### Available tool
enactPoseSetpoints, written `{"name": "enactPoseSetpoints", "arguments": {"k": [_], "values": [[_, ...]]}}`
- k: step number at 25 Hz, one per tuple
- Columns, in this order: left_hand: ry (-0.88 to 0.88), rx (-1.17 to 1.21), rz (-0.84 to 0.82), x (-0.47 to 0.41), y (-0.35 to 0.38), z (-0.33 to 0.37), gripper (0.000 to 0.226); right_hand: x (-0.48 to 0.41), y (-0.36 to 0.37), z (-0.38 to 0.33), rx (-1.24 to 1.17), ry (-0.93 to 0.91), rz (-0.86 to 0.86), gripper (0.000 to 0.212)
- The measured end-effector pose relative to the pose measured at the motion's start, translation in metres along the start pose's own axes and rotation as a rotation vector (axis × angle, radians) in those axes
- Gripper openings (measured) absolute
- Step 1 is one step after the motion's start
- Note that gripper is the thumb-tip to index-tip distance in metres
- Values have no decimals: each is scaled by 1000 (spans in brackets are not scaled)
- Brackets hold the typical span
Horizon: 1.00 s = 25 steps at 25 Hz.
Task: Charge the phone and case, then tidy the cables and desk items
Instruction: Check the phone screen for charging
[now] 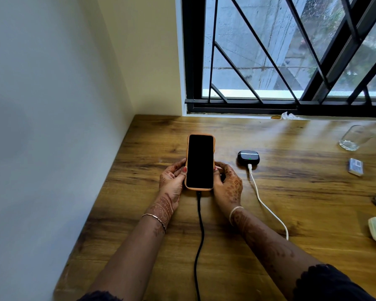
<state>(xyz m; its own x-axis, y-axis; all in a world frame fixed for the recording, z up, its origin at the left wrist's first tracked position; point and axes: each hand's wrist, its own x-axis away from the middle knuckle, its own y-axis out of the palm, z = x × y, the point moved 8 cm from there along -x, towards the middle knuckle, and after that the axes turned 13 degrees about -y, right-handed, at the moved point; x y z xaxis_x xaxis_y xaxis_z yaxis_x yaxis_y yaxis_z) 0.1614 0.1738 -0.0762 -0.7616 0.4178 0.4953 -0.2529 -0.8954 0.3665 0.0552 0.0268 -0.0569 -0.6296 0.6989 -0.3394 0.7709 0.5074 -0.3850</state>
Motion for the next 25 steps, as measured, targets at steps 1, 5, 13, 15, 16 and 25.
{"name": "enactPoseSetpoints", "arguments": {"k": [1, 5, 13, 15, 16, 25], "values": [[12, -6, 9, 0, 0, 1, 33, 0, 0, 1, 7, 16, 5, 20], [60, -80, 64, 3, 2, 3, 27, -2, 0, 7, -1, 78, 13, 18], [64, -302, 219, 1, -4, 8, 25, -3, 2, 6, 43, 85, -23, 24], [80, -378, 249, 0, -3, 11, 26, -2, 3, 6, 60, 95, -32, 25], [90, -422, 268, 0, -2, 12, 27, -2, 3, 6, 71, 100, -31, 26], [95, -580, 357, 0, 3, 18, 26, -8, 5, 9, 124, 143, -85, 28]]}}
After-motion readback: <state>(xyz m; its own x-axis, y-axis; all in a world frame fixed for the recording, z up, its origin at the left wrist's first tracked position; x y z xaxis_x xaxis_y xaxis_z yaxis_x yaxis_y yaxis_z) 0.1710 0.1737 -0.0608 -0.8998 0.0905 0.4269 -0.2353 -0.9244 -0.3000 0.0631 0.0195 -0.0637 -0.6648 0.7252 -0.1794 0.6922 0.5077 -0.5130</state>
